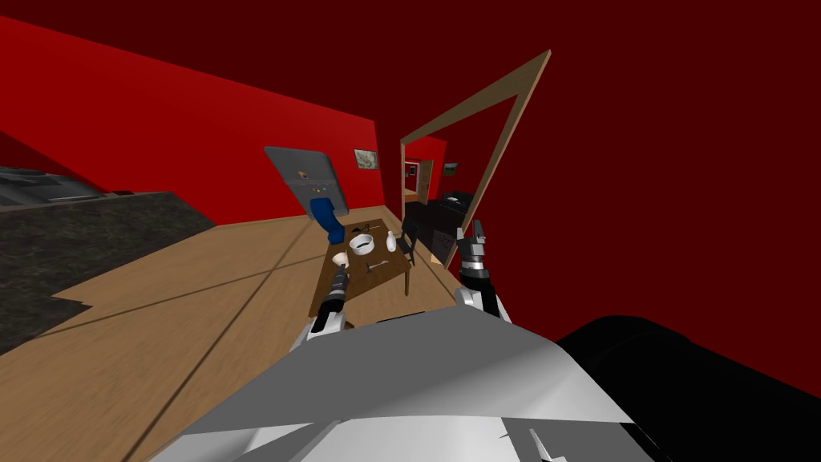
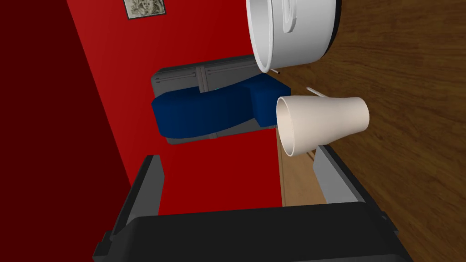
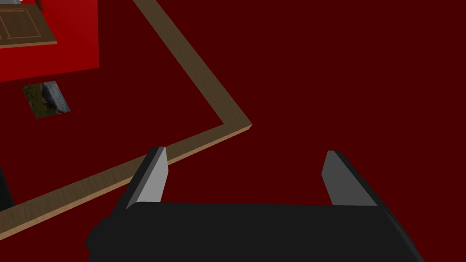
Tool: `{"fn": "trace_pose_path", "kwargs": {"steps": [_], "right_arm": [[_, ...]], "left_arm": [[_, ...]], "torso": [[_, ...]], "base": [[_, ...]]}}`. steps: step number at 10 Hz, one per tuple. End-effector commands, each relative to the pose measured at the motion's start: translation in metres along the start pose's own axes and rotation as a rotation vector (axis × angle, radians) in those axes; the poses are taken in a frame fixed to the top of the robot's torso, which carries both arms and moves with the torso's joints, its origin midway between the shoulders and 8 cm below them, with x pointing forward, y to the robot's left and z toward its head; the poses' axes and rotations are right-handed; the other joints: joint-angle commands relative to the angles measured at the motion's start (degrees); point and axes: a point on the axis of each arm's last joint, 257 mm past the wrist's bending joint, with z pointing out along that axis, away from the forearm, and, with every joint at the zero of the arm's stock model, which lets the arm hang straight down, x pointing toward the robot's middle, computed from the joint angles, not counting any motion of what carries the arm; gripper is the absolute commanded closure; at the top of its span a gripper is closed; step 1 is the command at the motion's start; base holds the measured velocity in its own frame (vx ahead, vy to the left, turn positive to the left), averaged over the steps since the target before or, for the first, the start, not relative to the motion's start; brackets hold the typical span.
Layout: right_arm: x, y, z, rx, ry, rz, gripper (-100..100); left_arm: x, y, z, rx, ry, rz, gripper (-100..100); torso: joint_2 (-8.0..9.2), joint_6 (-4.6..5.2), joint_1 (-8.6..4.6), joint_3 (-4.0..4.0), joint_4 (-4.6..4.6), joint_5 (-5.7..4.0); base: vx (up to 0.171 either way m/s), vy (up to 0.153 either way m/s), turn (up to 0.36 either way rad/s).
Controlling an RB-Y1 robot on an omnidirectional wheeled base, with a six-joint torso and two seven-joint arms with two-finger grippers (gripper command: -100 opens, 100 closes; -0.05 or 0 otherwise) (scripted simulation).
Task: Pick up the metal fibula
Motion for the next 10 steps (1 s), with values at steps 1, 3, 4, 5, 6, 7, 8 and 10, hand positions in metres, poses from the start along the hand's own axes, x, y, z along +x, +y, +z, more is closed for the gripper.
{"fn": "trace_pose_path", "kwargs": {"steps": [1, 3, 4, 5, 6, 7, 8, 10], "right_arm": [[0.000, 0.000, 0.000, 0.000, 0.000, 0.000, 0], [0.000, 0.000, 0.000, 0.000, 0.000, 0.000, 0], [0.000, 0.000, 0.000, 0.000, 0.000, 0.000, 0], [0.000, 0.000, 0.000, 0.000, 0.000, 0.000, 0], [0.000, 0.000, 0.000, 0.000, 0.000, 0.000, 0], [0.000, 0.000, 0.000, 0.000, 0.000, 0.000, 0], [0.000, 0.000, 0.000, 0.000, 0.000, 0.000, 0], [0.000, 0.000, 0.000, 0.000, 0.000, 0.000, 0]], "left_arm": [[0.002, 0.017, 0.004, -0.045, 0.000, -0.022, -100], [0.005, 0.031, 0.005, -0.080, 0.000, -0.037, -100], [0.009, 0.041, 0.007, -0.108, 0.000, -0.051, -100], [0.013, 0.054, 0.008, -0.142, 0.000, -0.066, -100], [0.017, 0.062, 0.009, -0.165, 0.001, -0.079, -100], [0.016, 0.066, 0.008, -0.174, 0.000, -0.079, -100], [0.020, 0.077, 0.008, -0.203, 0.000, -0.092, -100], [0.024, 0.089, 0.006, -0.236, 0.000, -0.104, -100]], "torso": [[0.00, 0.00, 0.00, 0.00, 0.00, 0.00], [-0.02, -0.01, -0.01, -0.01, -0.01, -0.01], [-0.02, 0.00, 0.01, -0.01, 0.00, 0.00], [-0.08, 0.00, 0.00, -0.04, -0.02, 0.00], [-0.09, 0.00, -0.06, -0.05, -0.02, -0.02], [-0.13, 0.00, -0.06, -0.07, -0.03, -0.02], [-0.10, -0.01, 0.00, -0.06, -0.02, -0.01], [-0.12, -0.01, 0.04, -0.07, -0.03, 0.00]], "base": [[0.036, -0.039, -0.009], [0.028, -0.028, -0.004], [0.046, -0.029, -0.014], [0.049, -0.047, -0.016], [0.061, -0.044, -0.010], [0.048, -0.029, -0.003], [0.045, -0.025, -0.009], [0.049, -0.016, -0.012]]}}
